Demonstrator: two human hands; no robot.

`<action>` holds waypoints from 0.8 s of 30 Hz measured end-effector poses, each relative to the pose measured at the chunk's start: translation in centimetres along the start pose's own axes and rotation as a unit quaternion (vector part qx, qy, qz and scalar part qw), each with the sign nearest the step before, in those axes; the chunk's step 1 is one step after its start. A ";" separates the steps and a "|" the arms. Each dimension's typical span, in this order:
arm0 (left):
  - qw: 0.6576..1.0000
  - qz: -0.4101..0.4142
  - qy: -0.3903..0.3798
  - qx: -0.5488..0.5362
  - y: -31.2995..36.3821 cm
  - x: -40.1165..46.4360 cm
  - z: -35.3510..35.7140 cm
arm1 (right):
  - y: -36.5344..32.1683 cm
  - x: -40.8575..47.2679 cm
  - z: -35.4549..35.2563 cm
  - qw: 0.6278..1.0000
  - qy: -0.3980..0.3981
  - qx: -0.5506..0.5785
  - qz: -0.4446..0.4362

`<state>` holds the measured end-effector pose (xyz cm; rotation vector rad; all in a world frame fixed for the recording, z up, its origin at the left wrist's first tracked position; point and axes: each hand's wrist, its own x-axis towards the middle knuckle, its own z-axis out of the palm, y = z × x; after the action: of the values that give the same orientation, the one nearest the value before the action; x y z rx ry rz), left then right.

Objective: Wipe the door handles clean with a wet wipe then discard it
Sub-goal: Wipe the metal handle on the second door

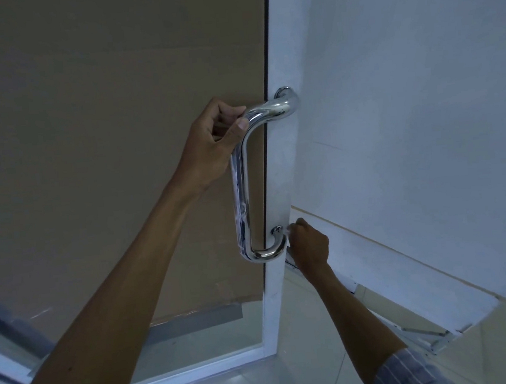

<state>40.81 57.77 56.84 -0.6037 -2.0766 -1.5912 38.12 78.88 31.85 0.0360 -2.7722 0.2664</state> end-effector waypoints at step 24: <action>0.942 0.142 0.120 0.278 0.5 -9.2 4.1 | -1.0 -4.8 -9.8 0.548 -0.164 0.785 0.239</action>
<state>48.08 61.24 50.80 -0.4473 -2.0118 -0.8135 46.06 79.70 39.40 -0.2437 -1.6579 2.8822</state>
